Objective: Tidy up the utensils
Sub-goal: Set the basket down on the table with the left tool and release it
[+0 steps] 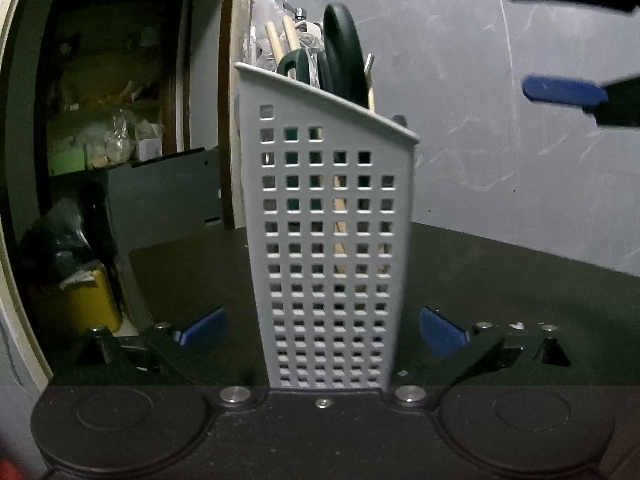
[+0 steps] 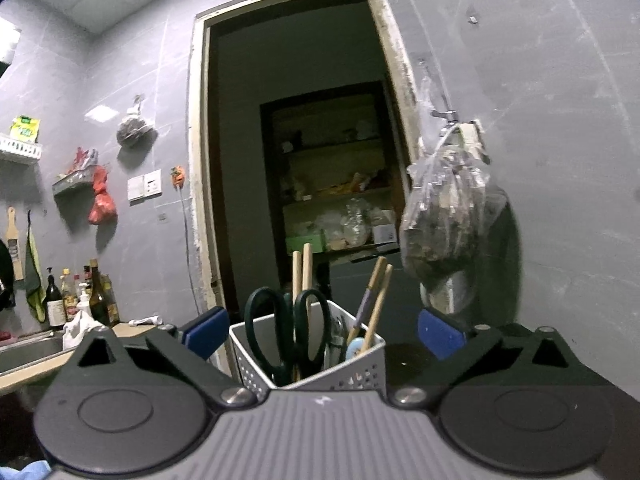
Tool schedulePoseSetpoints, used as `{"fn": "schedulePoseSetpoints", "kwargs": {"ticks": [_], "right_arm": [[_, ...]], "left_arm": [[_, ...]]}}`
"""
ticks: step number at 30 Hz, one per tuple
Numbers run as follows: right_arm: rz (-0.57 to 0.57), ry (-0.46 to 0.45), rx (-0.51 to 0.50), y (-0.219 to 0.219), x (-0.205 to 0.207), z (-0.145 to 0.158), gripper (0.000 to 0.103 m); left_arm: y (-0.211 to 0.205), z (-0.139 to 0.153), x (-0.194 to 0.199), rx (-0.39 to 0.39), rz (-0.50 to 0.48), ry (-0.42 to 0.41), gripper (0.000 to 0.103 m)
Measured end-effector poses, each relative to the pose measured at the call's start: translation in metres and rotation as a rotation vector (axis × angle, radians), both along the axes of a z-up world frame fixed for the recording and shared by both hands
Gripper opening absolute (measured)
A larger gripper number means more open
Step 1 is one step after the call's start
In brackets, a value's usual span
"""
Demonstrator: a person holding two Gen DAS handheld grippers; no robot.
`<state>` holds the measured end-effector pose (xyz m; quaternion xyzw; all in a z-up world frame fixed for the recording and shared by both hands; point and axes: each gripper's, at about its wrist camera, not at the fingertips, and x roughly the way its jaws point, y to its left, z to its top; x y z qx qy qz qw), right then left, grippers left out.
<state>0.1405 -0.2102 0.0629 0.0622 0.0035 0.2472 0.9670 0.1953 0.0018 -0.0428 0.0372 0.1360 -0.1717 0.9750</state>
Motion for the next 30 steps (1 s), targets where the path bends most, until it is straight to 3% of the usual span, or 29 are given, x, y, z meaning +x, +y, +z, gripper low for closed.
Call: {"fn": "schedulePoseSetpoints", "kwargs": {"ticks": [11, 20, 24, 30], "right_arm": [[-0.126, 0.011, 0.047, -0.013, -0.071, -0.013, 0.103], [-0.207, 0.042, 0.055, -0.016, -0.128, -0.018, 0.103], [-0.257, 0.118, 0.011, -0.015, -0.145, -0.016, 0.103], [-0.300, 0.138, -0.076, -0.003, -0.183, -0.021, 0.103]], "left_arm": [[0.014, 0.029, -0.085, -0.094, 0.046, -0.060, 0.102], [0.032, 0.061, -0.150, -0.094, 0.175, -0.009, 0.102], [0.044, 0.072, -0.181, -0.128, 0.251, 0.021, 0.102], [0.054, 0.082, -0.228, -0.141, 0.319, 0.005, 0.102]]}}
